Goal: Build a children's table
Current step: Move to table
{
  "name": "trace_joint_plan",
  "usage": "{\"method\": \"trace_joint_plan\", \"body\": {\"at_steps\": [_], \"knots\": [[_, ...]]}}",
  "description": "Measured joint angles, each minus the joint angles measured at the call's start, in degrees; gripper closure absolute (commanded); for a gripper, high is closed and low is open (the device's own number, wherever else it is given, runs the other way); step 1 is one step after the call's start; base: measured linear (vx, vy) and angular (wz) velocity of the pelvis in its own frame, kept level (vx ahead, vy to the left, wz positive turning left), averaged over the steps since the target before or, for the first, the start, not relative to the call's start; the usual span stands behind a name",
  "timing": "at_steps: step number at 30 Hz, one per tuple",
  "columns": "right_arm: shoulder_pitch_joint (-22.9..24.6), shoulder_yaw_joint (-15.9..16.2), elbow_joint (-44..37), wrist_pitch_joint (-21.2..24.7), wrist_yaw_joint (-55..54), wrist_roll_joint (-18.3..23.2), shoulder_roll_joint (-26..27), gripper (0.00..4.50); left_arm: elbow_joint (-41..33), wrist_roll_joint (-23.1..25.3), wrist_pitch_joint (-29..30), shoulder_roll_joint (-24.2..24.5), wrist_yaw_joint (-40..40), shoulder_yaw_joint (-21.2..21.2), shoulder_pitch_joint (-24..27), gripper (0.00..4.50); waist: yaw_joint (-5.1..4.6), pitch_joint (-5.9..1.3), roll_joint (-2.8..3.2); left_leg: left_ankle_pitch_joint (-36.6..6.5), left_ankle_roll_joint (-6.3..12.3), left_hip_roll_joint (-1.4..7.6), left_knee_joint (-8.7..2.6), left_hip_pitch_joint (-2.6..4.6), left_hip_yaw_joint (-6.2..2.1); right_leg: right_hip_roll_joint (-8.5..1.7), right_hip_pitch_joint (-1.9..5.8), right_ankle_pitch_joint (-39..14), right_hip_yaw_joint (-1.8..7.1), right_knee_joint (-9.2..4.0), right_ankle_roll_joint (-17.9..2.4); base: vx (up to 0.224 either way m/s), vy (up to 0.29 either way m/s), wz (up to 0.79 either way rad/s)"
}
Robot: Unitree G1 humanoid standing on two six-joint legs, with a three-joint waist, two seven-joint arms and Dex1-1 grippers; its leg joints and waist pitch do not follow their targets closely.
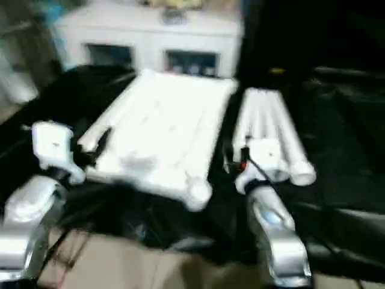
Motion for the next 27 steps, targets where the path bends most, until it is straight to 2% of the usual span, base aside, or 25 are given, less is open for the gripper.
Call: {"method": "trace_joint_plan", "body": {"at_steps": [1, 2, 3, 5, 6, 8, 9, 12, 15, 18, 19, 22, 27], "knots": [[0.0, -0.7, 0.0, 0.1, 0.1, 0.0, -0.4, 1.78, 0.1, 0.0, 0.0, -0.1, -0.4, -0.9, -0.2, 1.41, -0.17, -0.02, 0.18, -0.1, 0.12, 0.00, 0.06, -0.67, -0.15, 0.10, -0.31, 0.0, 0.09, 0.15, -0.2, 0.115, -0.031, 0.02], [0.1, -1.5, 0.0, 0.5, 0.2, 0.0, -0.8, 1.78, 0.1, 0.0, 0.1, -0.3, -1.0, -2.1, -0.5, 1.41, -0.40, -0.19, 0.63, 0.1, 0.01, 0.00, -0.14, -1.20, -0.61, 0.37, -0.54, 0.0, 0.17, -0.02, -0.3, 0.097, -0.064, 0.05], [0.0, -2.7, 0.1, 0.9, 0.1, 0.0, -1.1, 1.78, 0.0, -0.1, 0.1, -0.5, -1.4, -3.1, -0.7, 1.41, -0.39, -0.28, 0.80, 0.5, -0.68, 0.04, -0.42, -1.57, -0.85, 0.65, -0.88, 0.0, 0.35, -0.05, -0.3, 0.081, -0.058, 0.08], [-0.1, -3.2, 0.1, 1.2, 0.6, 0.2, -1.9, 1.78, 0.0, -0.7, 0.1, -0.1, -3.2, -3.6, -1.1, 1.41, -0.14, -0.27, 0.95, 0.9, -1.47, 0.35, -0.58, -2.01, -1.06, 1.31, -0.98, 0.1, 0.55, -0.43, -0.4, 0.066, -0.051, 0.09], [-0.5, -3.2, 0.1, 1.2, 1.0, 0.4, -2.0, 1.78, 0.0, -1.0, 0.1, 0.3, -4.1, -3.7, -1.2, 1.41, 0.20, -0.20, 1.06, 1.0, -2.00, 0.70, -0.59, -2.07, -1.15, 1.57, -0.95, 0.3, 0.38, -0.69, -0.6, 0.000, 0.000, 0.00], [-1.0, -2.9, -0.2, 1.7, 2.2, 0.8, -2.6, 1.78, 0.0, -1.9, 0.1, 1.1, -6.1, -4.4, -1.3, 1.41, 0.27, -0.08, 1.30, 1.2, -2.48, 1.10, -0.76, -1.97, -1.19, 1.62, -0.63, 0.7, -0.02, -1.23, -0.8, 0.000, 0.000, 0.00], [-1.0, -2.5, -0.7, 2.3, 3.4, 1.2, -3.4, 1.78, 0.0, -2.1, 0.2, 1.8, -7.6, -5.1, -1.3, 1.41, 0.29, 0.08, 1.52, 1.4, -2.89, 1.58, -0.96, -1.78, -0.86, 1.60, -0.32, 0.6, -0.16, -1.56, -1.2, 0.000, 0.000, 0.00], [-1.6, -1.2, -1.2, 4.4, 8.5, 2.4, -8.8, 1.78, 0.7, -2.1, 0.7, 5.2, -13.0, -8.0, -1.9, 1.41, 0.17, 0.65, 1.90, 1.5, -2.70, 2.20, -1.31, -0.91, 0.54, 1.38, 0.48, 0.8, -0.05, -1.68, -1.5, -0.027, 0.000, 0.01], [-2.8, 0.1, -1.8, 5.8, 13.8, 2.8, -12.9, 1.78, 2.0, -2.6, 1.5, 8.1, -19.2, -10.7, -2.9, 1.41, -0.26, 0.85, 1.81, 1.6, -2.76, 2.24, -1.71, -0.47, 0.78, 1.32, 0.64, 1.0, 0.00, -1.76, -1.5, -0.072, -0.009, 0.00], [-3.7, 0.6, -1.9, 6.4, 18.3, 3.1, -15.9, 1.78, 4.2, -3.4, 1.9, 10.8, -25.8, -13.0, -4.9, 1.41, -0.68, 0.86, 1.79, 2.5, -2.84, 2.43, -2.09, -0.44, 0.80, 1.48, 0.53, 1.2, -0.07, -1.71, -1.8, -0.017, -0.007, 0.00], [-4.1, 1.3, -1.9, 6.7, 19.7, 3.2, -16.9, 1.78, 5.1, -3.5, 1.9, 11.8, -27.8, -13.9, -5.8, 1.58, -0.76, 0.86, 1.79, 2.6, -2.94, 2.46, -2.23, -0.46, 0.81, 1.50, 0.45, 1.3, -0.10, -1.71, -2.0, 0.000, 0.000, 0.00], [-5.9, 3.4, -1.7, 6.8, 25.7, 4.1, -21.1, 1.78, 13.1, -2.0, -0.8, 15.6, -36.6, -17.7, -12.2, 1.79, -0.74, 0.90, 1.72, 3.1, -2.83, 2.48, -2.63, -0.59, 0.87, 1.53, 0.15, 1.4, -0.15, -1.67, -2.1, 0.000, 0.000, 0.00], [-6.6, 7.1, -1.9, 6.9, 33.8, 5.2, -24.8, 1.78, 27.6, 2.5, -8.0, 17.3, -46.1, -21.5, -20.2, 2.25, -0.95, 0.89, 1.73, 3.5, -2.52, 2.58, -2.72, -0.90, 0.94, 1.55, 0.02, 1.4, -0.22, -1.86, -2.1, 0.000, 0.000, 0.00]]}}
